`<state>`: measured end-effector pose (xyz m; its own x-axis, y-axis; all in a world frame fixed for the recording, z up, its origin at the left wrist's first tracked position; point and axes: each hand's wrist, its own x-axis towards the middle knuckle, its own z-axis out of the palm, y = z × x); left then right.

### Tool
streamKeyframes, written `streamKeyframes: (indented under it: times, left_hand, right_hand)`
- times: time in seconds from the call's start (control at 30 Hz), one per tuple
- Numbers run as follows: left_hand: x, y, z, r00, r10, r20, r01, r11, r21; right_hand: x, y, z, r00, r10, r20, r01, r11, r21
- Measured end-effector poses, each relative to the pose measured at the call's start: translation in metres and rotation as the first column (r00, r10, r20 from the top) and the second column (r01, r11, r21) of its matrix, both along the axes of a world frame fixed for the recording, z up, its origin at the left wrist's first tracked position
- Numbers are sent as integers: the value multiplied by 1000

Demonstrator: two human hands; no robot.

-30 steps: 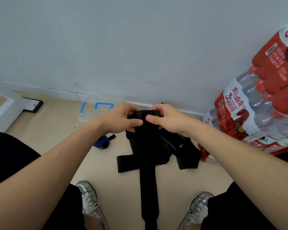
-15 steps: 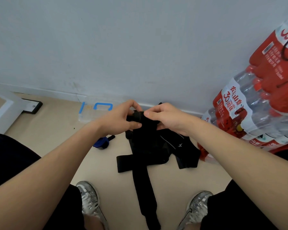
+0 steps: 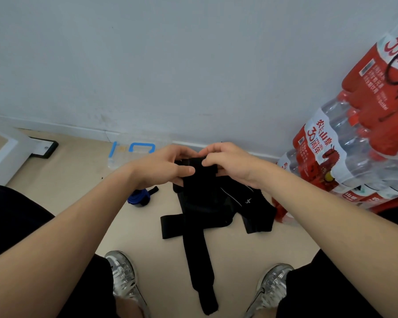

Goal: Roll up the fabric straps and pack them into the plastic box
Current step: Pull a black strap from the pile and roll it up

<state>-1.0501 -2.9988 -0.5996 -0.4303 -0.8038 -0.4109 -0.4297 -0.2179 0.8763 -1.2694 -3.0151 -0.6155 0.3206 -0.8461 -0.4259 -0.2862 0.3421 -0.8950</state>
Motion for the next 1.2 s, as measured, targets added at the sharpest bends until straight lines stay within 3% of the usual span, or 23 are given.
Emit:
streamKeyframes:
  times: [0.17, 0.37, 0.53, 0.97, 1.1, 1.2]
  left_hand:
    - [5, -2, -1, 999, -1, 44, 4, 998, -67]
    - [7, -5, -1, 998, 53, 18, -51, 993, -103]
    - [7, -5, 0, 995, 78, -62, -85, 989, -122]
    - [-2, -4, -3, 987, 120, -104, -130, 986, -100]
    - [-2, -4, -4, 975, 186, -120, -199, 973, -115]
    - [-1, -5, -2, 958, 240, -158, -257, 961, -102]
  right_hand:
    - [-7, -4, 4, 983, 153, -103, -142, 984, 105]
    - [-16, -2, 10, 952, 297, -74, -287, 950, 125]
    - [-16, -3, 8, 980, 177, -96, -178, 984, -5]
    - [-12, 3, 10, 1000, -5, -24, 3, 998, -63]
    - [-10, 7, 4, 983, 0, -185, 30, 986, 163]
    - [-7, 21, -1, 991, -4, -136, 53, 932, 358]
